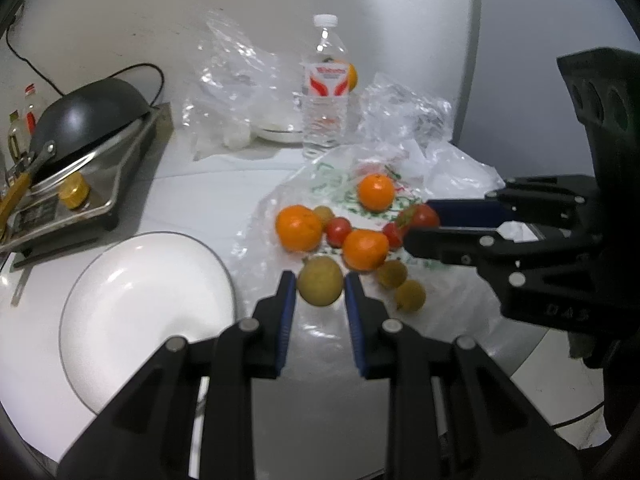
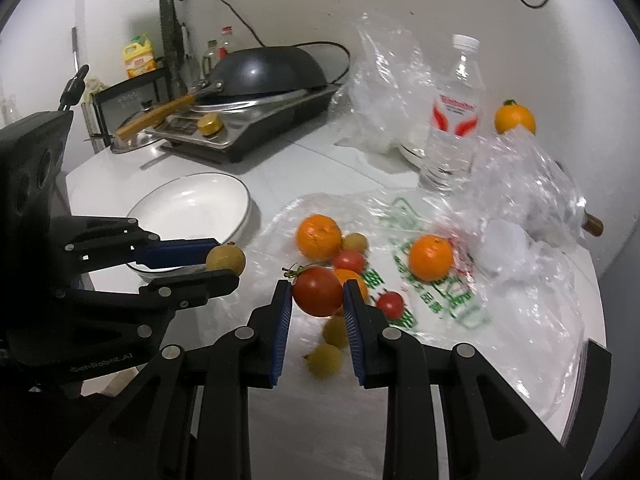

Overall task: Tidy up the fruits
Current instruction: 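Carry the yellow-brown fruit and the cherry tomato over the white plate with both tools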

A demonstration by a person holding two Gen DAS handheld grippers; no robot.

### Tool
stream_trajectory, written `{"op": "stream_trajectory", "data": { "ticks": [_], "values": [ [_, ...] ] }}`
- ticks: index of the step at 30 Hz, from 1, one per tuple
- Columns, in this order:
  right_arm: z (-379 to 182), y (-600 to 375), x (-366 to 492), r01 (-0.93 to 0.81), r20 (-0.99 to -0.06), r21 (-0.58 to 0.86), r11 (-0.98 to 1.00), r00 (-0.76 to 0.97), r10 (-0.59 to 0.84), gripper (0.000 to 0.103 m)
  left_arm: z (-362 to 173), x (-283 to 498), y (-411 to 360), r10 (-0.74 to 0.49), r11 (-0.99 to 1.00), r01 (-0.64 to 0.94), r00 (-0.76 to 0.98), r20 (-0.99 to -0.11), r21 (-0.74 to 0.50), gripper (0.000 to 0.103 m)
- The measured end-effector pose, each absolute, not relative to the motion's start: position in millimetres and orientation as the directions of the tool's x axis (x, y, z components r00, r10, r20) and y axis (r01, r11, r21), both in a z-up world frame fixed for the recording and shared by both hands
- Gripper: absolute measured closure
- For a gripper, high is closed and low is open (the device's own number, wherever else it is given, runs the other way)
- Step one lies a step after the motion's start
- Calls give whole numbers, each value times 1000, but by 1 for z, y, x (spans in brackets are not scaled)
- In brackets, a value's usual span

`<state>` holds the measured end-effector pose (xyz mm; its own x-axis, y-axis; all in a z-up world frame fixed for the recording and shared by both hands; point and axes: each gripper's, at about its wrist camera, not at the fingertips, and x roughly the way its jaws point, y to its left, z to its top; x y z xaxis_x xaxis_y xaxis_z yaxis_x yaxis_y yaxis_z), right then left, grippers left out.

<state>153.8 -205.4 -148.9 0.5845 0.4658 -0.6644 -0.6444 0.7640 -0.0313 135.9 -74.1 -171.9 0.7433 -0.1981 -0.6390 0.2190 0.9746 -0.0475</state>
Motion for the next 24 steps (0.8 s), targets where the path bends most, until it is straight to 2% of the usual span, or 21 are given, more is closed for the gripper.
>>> {"op": "stream_trajectory", "data": {
  "ticks": [24],
  "values": [
    [-152,-114,138,-698,-680,-47,714,546,489,75,-175,109,10,-134,989,140,784,-606,-37,77]
  ]
}}
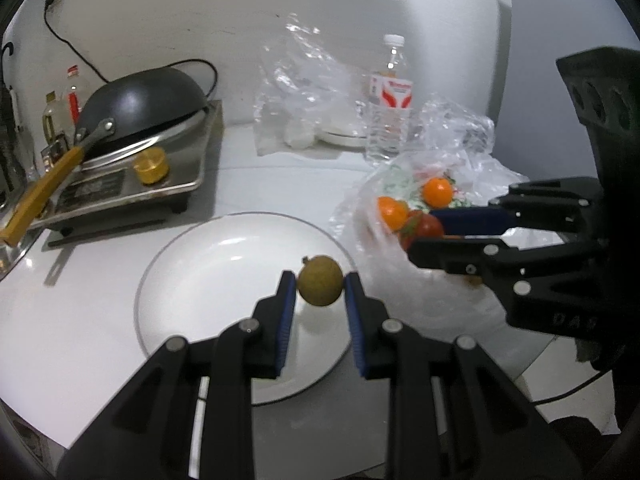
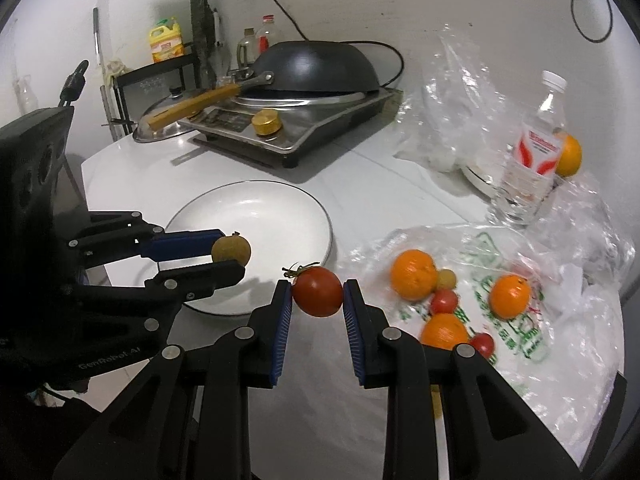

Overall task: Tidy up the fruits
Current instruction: 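Carry the yellow-brown fruit and the cherry tomato over the white plate with both tools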

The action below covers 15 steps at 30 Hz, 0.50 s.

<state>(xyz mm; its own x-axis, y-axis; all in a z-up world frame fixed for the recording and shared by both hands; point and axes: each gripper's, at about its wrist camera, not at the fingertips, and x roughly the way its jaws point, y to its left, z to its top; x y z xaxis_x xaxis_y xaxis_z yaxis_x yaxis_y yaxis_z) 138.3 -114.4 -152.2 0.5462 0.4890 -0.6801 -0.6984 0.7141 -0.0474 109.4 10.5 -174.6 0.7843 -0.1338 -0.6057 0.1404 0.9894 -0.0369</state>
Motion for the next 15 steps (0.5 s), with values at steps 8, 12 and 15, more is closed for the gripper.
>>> {"op": "stream_trajectory", "data": {
  "ticks": [8,12,15],
  "values": [
    [-152,-90,135,-724,-680,-45,688,527,510,75,-178,100,42,-92,996,86,791,-604,-39,77],
    [-154,-78,134,-735,-684,-45,677,516,515,75,-183,98,57,-72,997,59,790,-609,-42,77],
    [-156,-71,134,-740,-691,-44,671,507,514,75,-188,98,65,-61,998,42,786,-616,-45,77]
  ]
}}
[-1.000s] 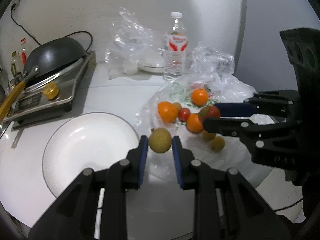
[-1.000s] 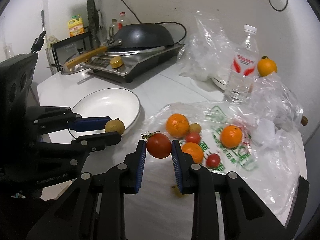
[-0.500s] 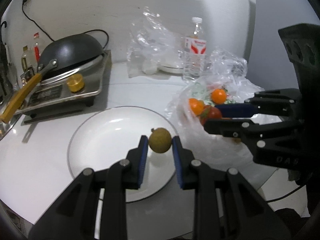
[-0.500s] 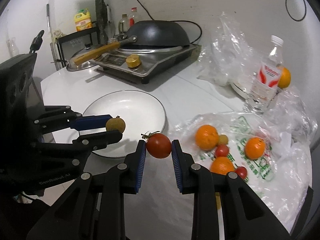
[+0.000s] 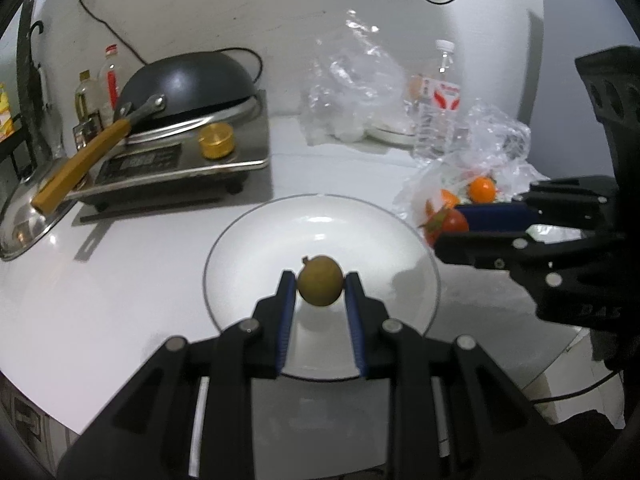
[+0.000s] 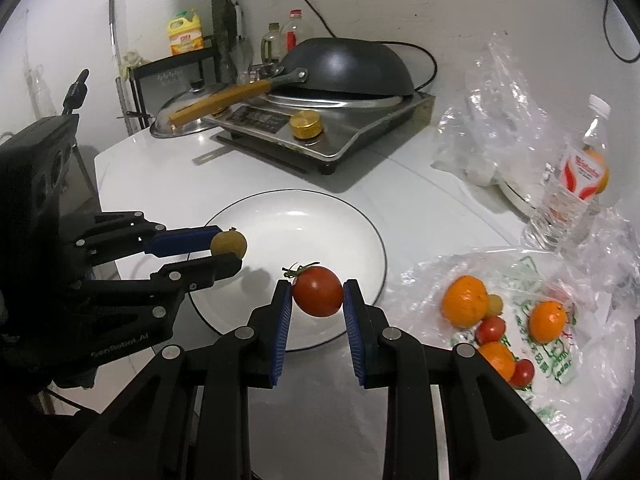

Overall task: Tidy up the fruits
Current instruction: 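Carry the yellow-brown fruit and the cherry tomato over the white plate with both tools, then open the left tool to drop the fruit while the right tool lowers and releases the tomato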

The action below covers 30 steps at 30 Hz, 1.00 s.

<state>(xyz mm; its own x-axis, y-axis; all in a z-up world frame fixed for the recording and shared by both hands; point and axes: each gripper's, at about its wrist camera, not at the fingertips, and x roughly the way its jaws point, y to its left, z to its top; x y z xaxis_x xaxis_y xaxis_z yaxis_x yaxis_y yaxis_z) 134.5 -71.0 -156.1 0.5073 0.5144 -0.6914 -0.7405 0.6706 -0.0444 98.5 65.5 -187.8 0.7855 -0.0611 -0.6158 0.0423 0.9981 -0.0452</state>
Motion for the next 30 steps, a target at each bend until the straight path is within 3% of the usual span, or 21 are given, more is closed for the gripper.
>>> {"op": "stream_trajectory", "data": {
  "ticks": [30],
  "values": [
    [-184,-12,165,-762,-739,-20,647,447,504,75,-210,123,102,-27,998,-13,756,-654,-57,76]
  ]
}}
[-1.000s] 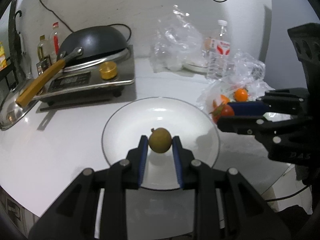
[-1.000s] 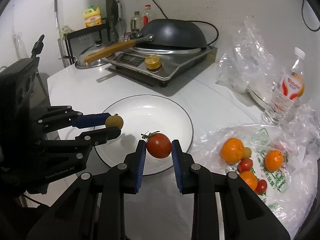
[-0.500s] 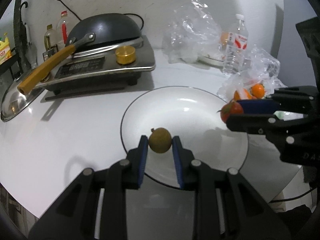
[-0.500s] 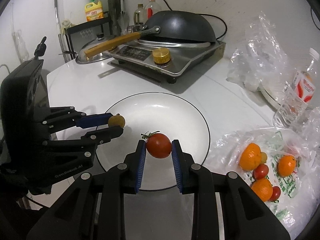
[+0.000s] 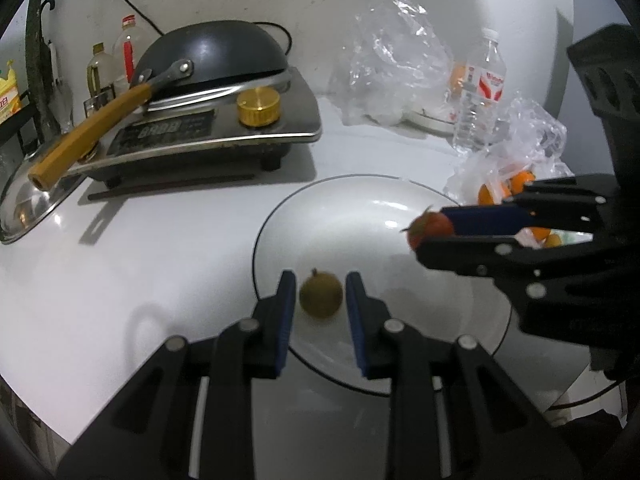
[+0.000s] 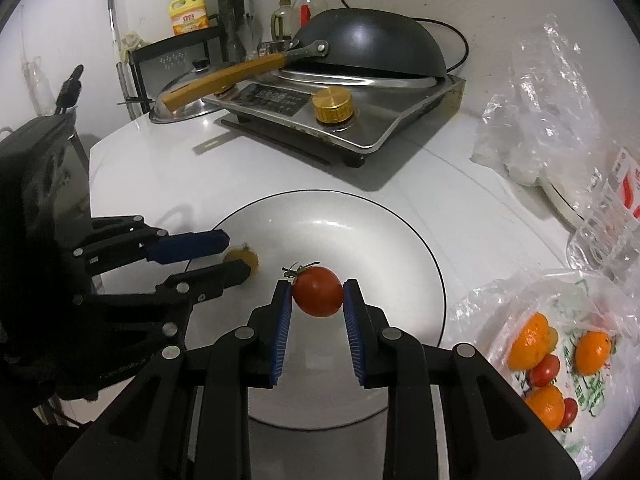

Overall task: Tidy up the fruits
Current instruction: 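Open the left tool to drop the fruit while the right tool lowers and releases the tomato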

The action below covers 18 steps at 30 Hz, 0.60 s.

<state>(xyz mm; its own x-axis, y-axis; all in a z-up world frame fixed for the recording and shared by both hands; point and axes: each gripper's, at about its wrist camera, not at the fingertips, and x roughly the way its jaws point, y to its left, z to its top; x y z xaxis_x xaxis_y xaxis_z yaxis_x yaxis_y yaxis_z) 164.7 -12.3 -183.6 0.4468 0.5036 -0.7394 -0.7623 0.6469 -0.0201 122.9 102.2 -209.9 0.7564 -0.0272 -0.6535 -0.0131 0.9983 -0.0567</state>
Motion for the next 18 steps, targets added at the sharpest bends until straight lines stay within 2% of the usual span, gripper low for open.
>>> {"op": "stream_trajectory", "data": {
  "ticks": [18],
  "values": [
    [-192,28,181,-798,-744,5,603,399,535,75,-202,114,129,-1,993,-73,777,-630,-92,75]
  ]
}}
